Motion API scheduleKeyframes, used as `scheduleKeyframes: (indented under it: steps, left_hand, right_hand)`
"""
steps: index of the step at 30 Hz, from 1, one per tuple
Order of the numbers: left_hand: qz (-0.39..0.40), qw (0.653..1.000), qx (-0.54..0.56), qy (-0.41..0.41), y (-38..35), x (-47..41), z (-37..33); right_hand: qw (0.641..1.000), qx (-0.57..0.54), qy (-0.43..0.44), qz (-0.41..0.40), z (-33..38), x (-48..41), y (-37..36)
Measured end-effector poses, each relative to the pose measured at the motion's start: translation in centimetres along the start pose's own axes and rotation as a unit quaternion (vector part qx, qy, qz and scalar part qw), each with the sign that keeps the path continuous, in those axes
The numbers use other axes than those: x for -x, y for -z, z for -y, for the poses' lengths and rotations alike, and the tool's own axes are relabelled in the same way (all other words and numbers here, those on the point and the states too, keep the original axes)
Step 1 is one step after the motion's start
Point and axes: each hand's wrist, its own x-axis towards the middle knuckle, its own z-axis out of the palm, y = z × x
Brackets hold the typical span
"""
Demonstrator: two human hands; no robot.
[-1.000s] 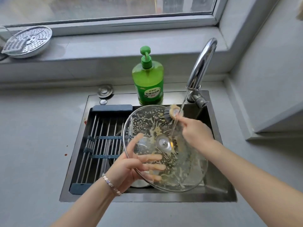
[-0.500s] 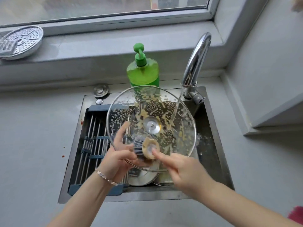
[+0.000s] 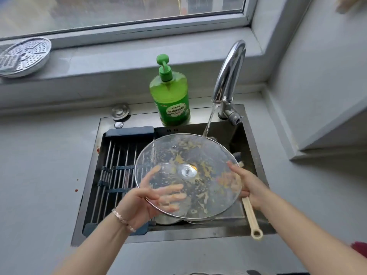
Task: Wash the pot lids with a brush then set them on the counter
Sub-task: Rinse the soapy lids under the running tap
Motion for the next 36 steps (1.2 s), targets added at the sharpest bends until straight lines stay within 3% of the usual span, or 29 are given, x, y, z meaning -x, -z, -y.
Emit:
scheduleKeyframes:
  steps: [2,4,6,7,9,11,13,15,16,21,23,25,27,29,32,36]
  left_hand:
    - [0.010,0.999,0.008,0.033,0.5,-0.6,0.7]
    - [-0.025,0.998,0.018,0.061,0.7,-1.4,1.1]
    - [-0.125,0.989,-0.043,0.059,0.7,-2.2,1.7]
    - [-0.181,0.974,-0.128,0.040,0.3,-2.4,2.2]
    - [-0.209,0.898,-0.387,-0.022,-1.2,-2.1,2.9]
    - [-0.077,0.784,-0.612,-0.068,-2.0,-2.1,4.5]
    - [0.013,0.690,-0.722,-0.053,-3.6,-2.5,5.8]
    - [0.011,0.628,-0.770,-0.110,-5.0,-3.5,6.8]
    - [-0.018,0.616,-0.772,-0.158,-5.8,-3.9,7.1]
    - [-0.124,0.625,-0.659,-0.401,-4.9,-4.4,7.1]
    - [-0.143,0.625,-0.622,-0.449,-4.3,-4.3,6.0]
    - [-0.180,0.693,-0.549,-0.430,-4.8,-3.9,4.5]
    - [-0.224,0.819,-0.406,-0.338,-5.0,-4.0,2.5]
    - [-0.261,0.900,-0.247,-0.247,-4.7,-4.2,0.5]
    - [-0.267,0.933,-0.115,-0.211,-4.5,-4.1,-1.0]
    - [-0.265,0.937,-0.096,-0.204,-4.9,-3.9,-1.0]
  right_hand:
    - [0.998,-0.044,-0.027,0.047,0.2,0.8,-0.2]
    - [0.999,-0.031,-0.013,0.023,0.7,1.5,-0.2]
    - [1.000,0.010,0.018,-0.012,1.4,2.2,-0.3]
    - [0.998,0.036,0.033,-0.030,1.8,2.2,-0.3]
    - [0.990,0.095,0.065,-0.080,2.6,2.6,-0.6]
    - [0.979,0.141,0.086,-0.122,3.1,3.1,-1.4]
    - [0.970,0.164,0.104,-0.146,3.4,3.5,-2.6]
    - [0.964,0.178,0.126,-0.153,3.3,3.8,-3.9]
    - [0.962,0.183,0.136,-0.150,3.2,3.9,-4.5]
    - [0.963,0.175,0.181,-0.096,3.8,4.7,-7.2]
    - [0.962,0.183,0.197,-0.057,3.9,4.8,-7.8]
    - [0.958,0.200,0.202,-0.025,4.0,4.5,-8.0]
    - [0.954,0.218,0.206,-0.014,4.1,3.7,-7.7]
    - [0.929,0.293,0.220,-0.055,3.6,2.5,-6.8]
    - [0.846,0.455,0.258,-0.098,1.9,1.1,-5.5]
    - [0.775,0.521,0.354,-0.050,0.0,3.1,-7.4]
